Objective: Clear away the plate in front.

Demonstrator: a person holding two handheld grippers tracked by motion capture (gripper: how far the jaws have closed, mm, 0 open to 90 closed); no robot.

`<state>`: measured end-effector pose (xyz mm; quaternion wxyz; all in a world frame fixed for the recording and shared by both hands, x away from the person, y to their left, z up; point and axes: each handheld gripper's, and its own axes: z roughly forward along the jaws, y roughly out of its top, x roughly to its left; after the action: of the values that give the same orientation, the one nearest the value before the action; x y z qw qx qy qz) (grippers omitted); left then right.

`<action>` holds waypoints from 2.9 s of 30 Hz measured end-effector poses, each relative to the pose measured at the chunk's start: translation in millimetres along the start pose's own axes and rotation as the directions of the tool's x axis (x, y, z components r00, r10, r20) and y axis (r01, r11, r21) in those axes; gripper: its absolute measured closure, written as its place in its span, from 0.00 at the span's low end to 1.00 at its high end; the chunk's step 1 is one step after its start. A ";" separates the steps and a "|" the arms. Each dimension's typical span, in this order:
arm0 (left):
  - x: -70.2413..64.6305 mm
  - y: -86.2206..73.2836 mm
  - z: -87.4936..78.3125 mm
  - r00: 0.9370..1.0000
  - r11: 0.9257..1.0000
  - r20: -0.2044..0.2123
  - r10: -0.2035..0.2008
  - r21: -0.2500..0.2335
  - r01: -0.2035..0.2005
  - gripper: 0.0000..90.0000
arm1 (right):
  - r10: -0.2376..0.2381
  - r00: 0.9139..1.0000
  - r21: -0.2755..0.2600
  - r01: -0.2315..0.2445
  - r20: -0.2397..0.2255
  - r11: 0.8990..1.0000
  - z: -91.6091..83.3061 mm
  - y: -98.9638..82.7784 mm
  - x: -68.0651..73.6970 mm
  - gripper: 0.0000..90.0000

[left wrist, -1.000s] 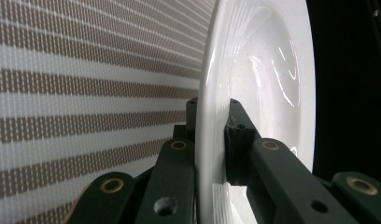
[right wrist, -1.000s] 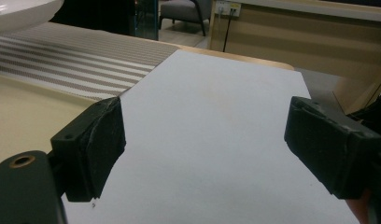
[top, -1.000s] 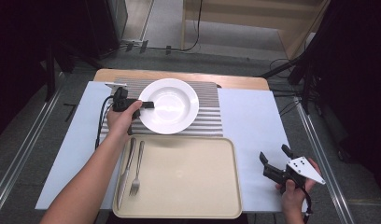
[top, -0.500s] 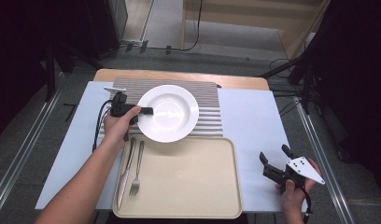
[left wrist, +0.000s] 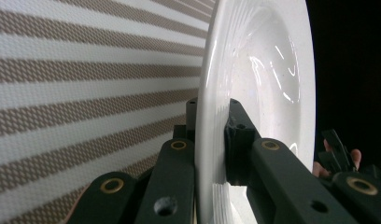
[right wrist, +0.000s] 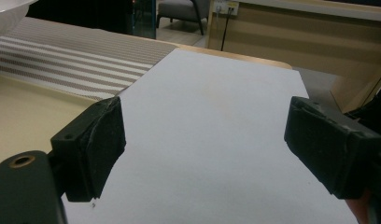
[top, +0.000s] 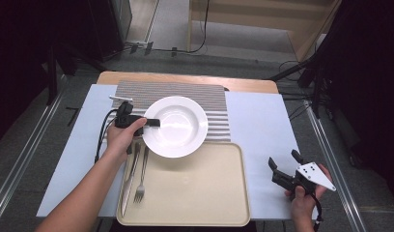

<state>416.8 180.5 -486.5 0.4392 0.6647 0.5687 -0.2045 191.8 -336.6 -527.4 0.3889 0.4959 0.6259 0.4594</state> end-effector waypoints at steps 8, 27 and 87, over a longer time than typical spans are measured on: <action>-6.9 -16.3 1.8 0.999 0.999 0.012 0.032 0.042 -0.032 0.91 | -0.001 1.000 0.001 0.001 0.002 1.000 0.0 0.0 0.2 0.15; -17.4 -51.6 8.8 0.994 0.984 0.038 0.098 0.146 -0.103 0.91 | -0.004 1.000 0.004 0.004 0.004 1.000 0.0 0.0 0.8 0.15; -22.1 -98.5 24.0 0.988 0.945 0.044 0.151 0.287 -0.157 0.91 | -0.003 1.000 0.006 0.003 0.013 1.000 0.4 -0.1 0.6 0.15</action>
<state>324.2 145.0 -516.8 0.3577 0.7621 0.4741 -0.2577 192.1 -336.0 -527.6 0.3922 0.4993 0.6254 0.4537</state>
